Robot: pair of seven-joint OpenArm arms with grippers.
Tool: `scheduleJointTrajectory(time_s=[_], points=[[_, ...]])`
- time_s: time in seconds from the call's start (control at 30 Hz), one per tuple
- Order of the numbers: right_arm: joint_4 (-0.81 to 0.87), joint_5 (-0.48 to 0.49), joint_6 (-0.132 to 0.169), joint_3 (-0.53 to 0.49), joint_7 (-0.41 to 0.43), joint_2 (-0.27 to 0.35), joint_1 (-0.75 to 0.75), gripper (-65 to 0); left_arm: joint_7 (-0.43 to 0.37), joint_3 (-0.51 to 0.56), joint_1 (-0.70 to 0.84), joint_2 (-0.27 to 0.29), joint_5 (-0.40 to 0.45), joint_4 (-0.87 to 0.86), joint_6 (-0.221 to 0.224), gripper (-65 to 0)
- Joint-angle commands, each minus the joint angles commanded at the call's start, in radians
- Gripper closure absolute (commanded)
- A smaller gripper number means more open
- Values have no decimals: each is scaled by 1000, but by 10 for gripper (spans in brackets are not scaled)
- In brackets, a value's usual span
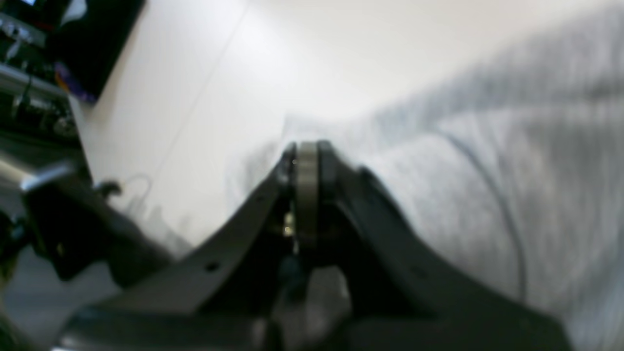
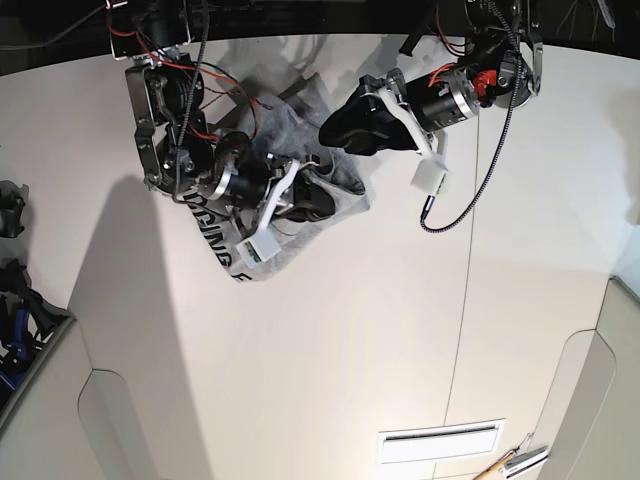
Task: Fold the T-shirt properly
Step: 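Grasp the grey shirt edge with the right gripper and pull it, then drag the shirt edge with the right gripper to spread the bundle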
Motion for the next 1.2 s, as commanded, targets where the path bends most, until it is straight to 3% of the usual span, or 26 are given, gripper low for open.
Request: scheduleJointTrajectory(time_s=[0.17, 0.3, 0.47, 0.57, 0.63, 0.7, 0.87, 0.97, 1.07, 1.2], points=[[-33, -71, 0, 0, 31, -68, 127, 0, 0, 0, 0, 0, 0, 0, 0, -374], [-33, -85, -1, 0, 21, -84, 212, 0, 0, 0, 0, 0, 1, 0, 0, -374], [-8, -58, 0, 1, -169, -77, 241, 0, -1, -5, -1, 0, 47, 0, 0, -374], [75, 16, 1, 1, -266, -26, 194, -20, -1, -20, -1, 0, 68, 0, 0, -374], [167, 32, 3, 1, -271, 30, 138, -167, -2, -43, -1, 0, 67, 0, 0, -374], [260, 36, 11, -1, -277, 85, 80, -250, -1, -75, -1, 0, 66, 0, 0, -374], [363, 35, 12, -56, -275, 219, 0, -262, -1, -145, -1, 0, 46, 0, 0, -374], [386, 34, 27, -125, -272, 279, -2, -315, -1, -149, -1, 0, 42, 0, 0, -374], [399, -29, 27, -218, -233, 328, -2, -406, -1, -149, -1, 0, 43, 0, 0, -374], [399, -115, 25, -348, -172, 351, -2, -421, -1, -149, -1, 0, 44, 0, 0, -374]])
